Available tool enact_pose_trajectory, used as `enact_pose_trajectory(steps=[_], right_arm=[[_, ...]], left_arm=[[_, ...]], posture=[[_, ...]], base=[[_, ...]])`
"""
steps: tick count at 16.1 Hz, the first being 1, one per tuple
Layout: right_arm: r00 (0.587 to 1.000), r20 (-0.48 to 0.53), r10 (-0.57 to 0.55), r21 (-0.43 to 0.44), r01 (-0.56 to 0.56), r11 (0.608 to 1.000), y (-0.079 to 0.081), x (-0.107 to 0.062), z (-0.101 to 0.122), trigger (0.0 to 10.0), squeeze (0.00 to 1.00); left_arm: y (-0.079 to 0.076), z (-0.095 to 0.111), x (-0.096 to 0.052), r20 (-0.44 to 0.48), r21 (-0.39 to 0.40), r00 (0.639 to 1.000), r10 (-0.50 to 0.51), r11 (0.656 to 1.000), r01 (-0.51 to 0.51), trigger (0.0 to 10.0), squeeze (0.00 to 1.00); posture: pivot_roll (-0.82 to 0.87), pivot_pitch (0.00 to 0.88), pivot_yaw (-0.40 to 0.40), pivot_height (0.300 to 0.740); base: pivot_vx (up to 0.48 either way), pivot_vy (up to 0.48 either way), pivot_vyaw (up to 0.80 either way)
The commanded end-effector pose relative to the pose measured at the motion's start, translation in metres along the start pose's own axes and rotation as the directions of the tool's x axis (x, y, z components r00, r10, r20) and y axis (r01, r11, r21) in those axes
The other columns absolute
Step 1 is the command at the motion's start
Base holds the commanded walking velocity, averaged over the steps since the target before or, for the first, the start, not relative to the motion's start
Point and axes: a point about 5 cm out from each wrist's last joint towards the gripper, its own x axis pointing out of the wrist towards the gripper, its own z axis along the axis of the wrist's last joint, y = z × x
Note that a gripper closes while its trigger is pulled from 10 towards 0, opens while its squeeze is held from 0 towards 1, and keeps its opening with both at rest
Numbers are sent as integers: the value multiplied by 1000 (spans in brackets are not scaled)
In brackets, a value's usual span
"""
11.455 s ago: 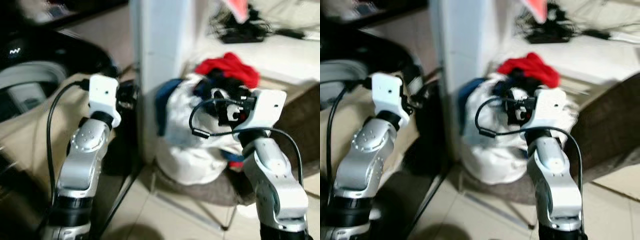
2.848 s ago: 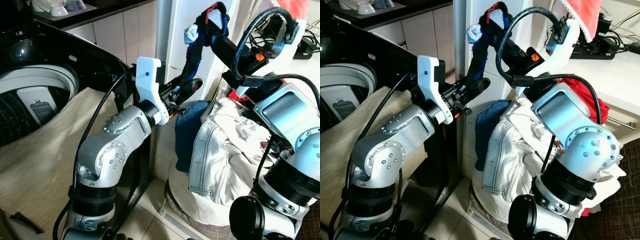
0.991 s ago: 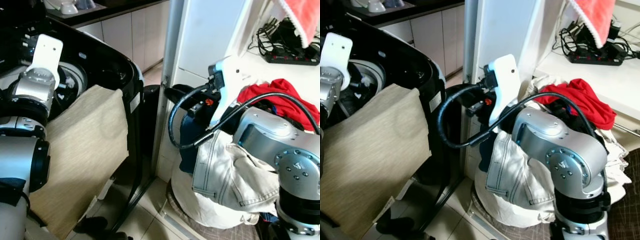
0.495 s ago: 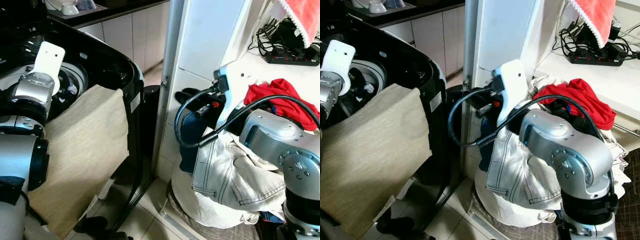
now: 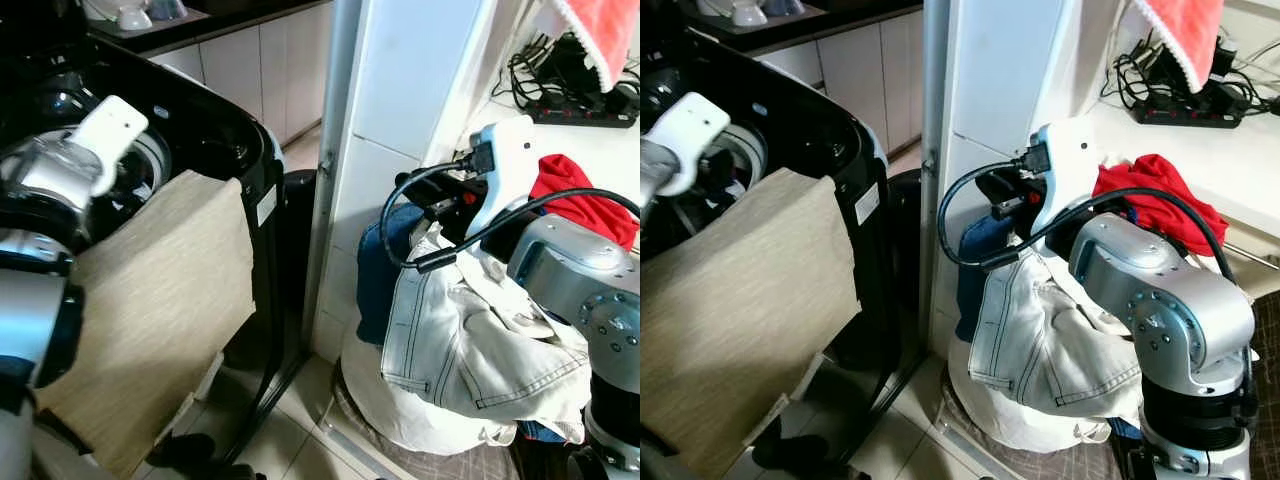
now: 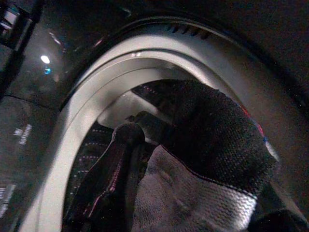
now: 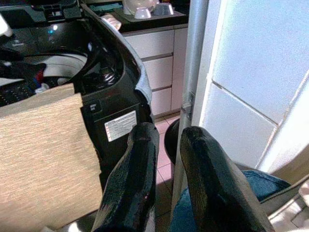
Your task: Clothes washing
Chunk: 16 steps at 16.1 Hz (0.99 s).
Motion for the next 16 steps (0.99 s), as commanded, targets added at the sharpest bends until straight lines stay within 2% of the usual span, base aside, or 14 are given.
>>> enact_pose_trajectory(steps=[1, 2, 3, 4, 5, 6, 7, 9, 11, 14, 15, 16], right_arm=[[1000, -9, -18, 5, 18, 1000, -4, -3, -2, 10000, 0], [1000, -8, -12, 6, 12, 1000, -2, -2, -2, 10000, 0], [1000, -4, -3, 8, 3, 1000, 0, 0, -2, 10000, 0], [1000, 2, 9, 11, -9, 1000, 2, 2, -1, 10000, 0], [1000, 5, 18, 11, -18, 1000, 3, 3, -1, 10000, 0], [1000, 6, 22, 7, -22, 1000, 4, 4, -1, 10000, 0], [1000, 8, 27, 3, -27, 1000, 5, 5, 0, 10000, 0], [999, 12, 30, -1, -30, 1000, 6, 6, 0, 10000, 0], [999, 13, 32, -4, -32, 999, 7, 6, 0, 10000, 0], [999, 16, 33, -7, -33, 999, 9, 6, -1, 10000, 0], [999, 17, 34, -8, -34, 999, 9, 6, -1, 10000, 0], [999, 17, 34, -9, -34, 999, 9, 6, -1, 10000, 0]], left_arm=[[9, 13, -6, 36, 11, 999, 25, 1000, -25, 10000, 0], [19, 20, -10, 88, 92, 991, 105, 989, -113, 10000, 0], [29, 33, -16, 177, 202, 963, 205, 950, -239, 10000, 0], [30, 43, -19, 227, 332, 941, 249, 889, -316, 10000, 0], [25, 40, -16, 194, 502, 950, 246, 807, -311, 10000, 0], [22, 37, -14, 173, 557, 959, 227, 780, -285, 10000, 0], [18, 36, -13, 147, 634, 970, 192, 735, -241, 10000, 0], [15, 35, -12, 123, 724, 979, 164, 660, -202, 10000, 0], [8, 27, -9, 39, 805, 994, 100, 586, -91, 10000, 0], [4, 25, -9, -70, 834, 997, 25, 550, 45, 10000, 0], [5, 26, -10, -60, 796, 998, 23, 604, 34, 10000, 0], [6, 27, -10, -45, 776, 999, 26, 631, 18, 10000, 0]], posture=[[-70, 0, -30, 740], [-67, 0, -33, 740], [-66, 0, -34, 740], [-58, 0, -41, 740], [-55, 0, -40, 740], [-52, 0, -41, 740], [-52, 0, -42, 740], [-50, 0, -39, 740], [-51, 0, -36, 740], [-54, 0, -34, 740], [-55, 0, -31, 740], [-56, 0, -30, 740]], base=[[0, 0, 0], [0, 0, 0], [0, 0, 0], [0, 0, 0], [0, 0, 0], [0, 0, 0], [0, 0, 0], [0, 0, 0], [0, 0, 0], [0, 0, 0], [0, 0, 0], [0, 0, 0]])
